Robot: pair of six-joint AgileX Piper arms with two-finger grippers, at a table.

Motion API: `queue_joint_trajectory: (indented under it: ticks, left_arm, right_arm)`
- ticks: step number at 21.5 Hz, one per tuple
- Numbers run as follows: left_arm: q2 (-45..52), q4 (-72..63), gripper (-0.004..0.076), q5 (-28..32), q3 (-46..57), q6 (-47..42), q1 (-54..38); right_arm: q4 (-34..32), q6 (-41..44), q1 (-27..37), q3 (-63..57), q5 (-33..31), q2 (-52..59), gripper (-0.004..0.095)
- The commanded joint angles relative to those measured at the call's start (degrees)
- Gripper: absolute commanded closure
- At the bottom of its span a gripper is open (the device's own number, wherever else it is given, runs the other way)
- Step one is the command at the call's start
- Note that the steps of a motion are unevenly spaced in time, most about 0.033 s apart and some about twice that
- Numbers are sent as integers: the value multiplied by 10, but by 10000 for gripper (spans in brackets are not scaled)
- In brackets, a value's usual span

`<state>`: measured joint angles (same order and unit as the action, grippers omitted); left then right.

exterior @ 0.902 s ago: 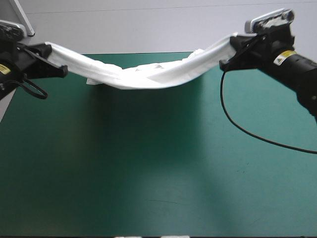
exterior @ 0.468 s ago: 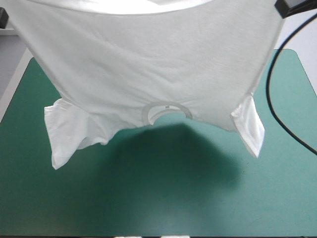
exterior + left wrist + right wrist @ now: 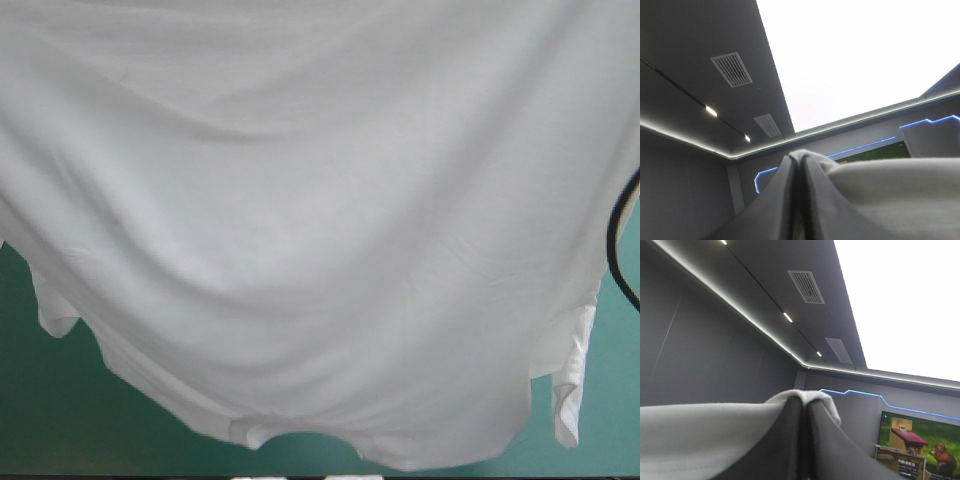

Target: Fold the cloth

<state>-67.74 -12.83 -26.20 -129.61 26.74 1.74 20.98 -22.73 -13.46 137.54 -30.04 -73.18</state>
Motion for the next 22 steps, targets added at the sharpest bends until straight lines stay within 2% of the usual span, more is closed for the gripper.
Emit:
queue_joint_trajectory:
  ticks: [1,4,6,7,8,9,11,15,17,20,22]
  left_arm:
    - [-50,-3,705,45,0,-2,2]
    - [-105,-5,704,57,0,-3,2]
    - [-146,-36,704,96,0,-4,2]
    - [-174,-62,704,146,0,-3,2]
    - [-186,-64,704,168,0,-3,2]
    - [-206,-58,704,198,-1,-3,2]
    - [-225,-49,704,215,-1,12,2]
    - [-239,-53,704,226,-1,46,2]
    - [-239,-53,704,214,-1,65,2]
    - [-240,-56,704,138,-1,65,2]
    - [-243,-59,704,80,0,65,2]
  right_arm:
    - [2,-4,-1,6,73,-39,925]
    - [2,-6,-1,6,124,-98,925]
    - [-1,-8,-1,6,173,-149,925]
    - [-1,-23,-1,6,222,-188,925]
    - [-1,-30,-1,7,243,-206,925]
    - [-1,-34,-1,13,292,-235,925]
    - [-1,-34,-1,30,311,-259,925]
    - [-1,-34,0,42,305,-267,926]
    - [-1,-50,0,42,282,-265,925]
    - [-19,-48,10,42,138,-262,925]
    - [-41,-14,22,39,28,-266,925]
